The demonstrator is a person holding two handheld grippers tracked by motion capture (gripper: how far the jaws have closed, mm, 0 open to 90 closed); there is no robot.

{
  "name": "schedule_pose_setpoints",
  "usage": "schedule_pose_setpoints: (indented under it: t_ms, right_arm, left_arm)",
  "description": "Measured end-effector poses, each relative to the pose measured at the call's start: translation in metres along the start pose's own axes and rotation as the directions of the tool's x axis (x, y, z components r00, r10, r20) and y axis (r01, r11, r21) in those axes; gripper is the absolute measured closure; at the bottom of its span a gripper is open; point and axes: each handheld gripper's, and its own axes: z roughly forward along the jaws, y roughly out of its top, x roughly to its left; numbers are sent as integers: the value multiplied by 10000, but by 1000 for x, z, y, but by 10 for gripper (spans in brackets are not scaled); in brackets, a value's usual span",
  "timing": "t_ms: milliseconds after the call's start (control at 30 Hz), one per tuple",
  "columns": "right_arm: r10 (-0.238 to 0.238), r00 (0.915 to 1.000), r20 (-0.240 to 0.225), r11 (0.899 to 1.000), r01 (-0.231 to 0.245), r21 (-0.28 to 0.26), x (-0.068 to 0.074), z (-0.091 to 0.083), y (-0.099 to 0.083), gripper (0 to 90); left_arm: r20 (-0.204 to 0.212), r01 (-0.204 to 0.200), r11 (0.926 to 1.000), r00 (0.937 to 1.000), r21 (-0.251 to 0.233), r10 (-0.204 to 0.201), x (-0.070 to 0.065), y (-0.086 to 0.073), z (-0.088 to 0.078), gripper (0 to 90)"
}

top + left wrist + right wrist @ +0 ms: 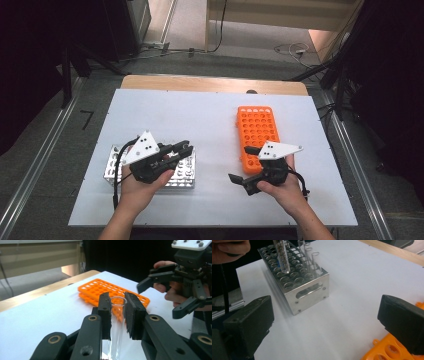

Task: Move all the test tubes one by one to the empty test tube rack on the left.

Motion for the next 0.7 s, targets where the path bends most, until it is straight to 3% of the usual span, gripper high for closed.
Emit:
schedule_pose_setpoints:
  t_ms: [300,700]
  right_arm:
    - [412,9974,588,9991,-407,-94,-18,-15,-10,0]
    - [906,9870,1327,9958,-879,-259,-38,-44,-33,0]
  left_arm:
    - [-774,208,9992,9967,-333,-234,21,1,-21,758]
    - [-1561,501,9969,9860,-608,-591,44,-3,-39,758]
